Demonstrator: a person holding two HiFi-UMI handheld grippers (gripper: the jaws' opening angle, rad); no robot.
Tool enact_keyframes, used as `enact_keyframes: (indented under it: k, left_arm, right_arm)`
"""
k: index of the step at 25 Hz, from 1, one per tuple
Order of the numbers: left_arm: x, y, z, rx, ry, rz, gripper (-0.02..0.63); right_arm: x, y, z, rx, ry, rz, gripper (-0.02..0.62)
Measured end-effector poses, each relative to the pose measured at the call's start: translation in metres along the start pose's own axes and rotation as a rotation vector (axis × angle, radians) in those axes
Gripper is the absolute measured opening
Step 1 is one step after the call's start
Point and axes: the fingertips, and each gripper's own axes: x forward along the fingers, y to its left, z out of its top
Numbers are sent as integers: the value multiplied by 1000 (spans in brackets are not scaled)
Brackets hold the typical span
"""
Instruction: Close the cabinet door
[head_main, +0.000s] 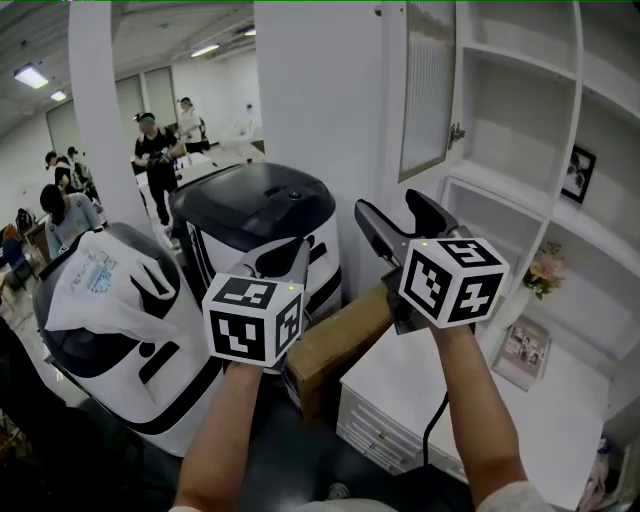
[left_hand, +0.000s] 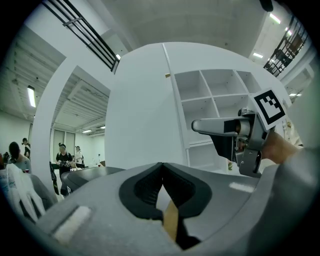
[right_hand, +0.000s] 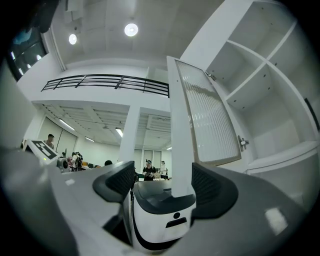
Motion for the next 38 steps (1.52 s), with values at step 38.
enact_keyframes:
  k: [38]
  left_arm:
    - [71, 5, 8, 1, -35, -170, -2]
  right_arm:
    - [49, -44, 6, -35, -4, -180, 229]
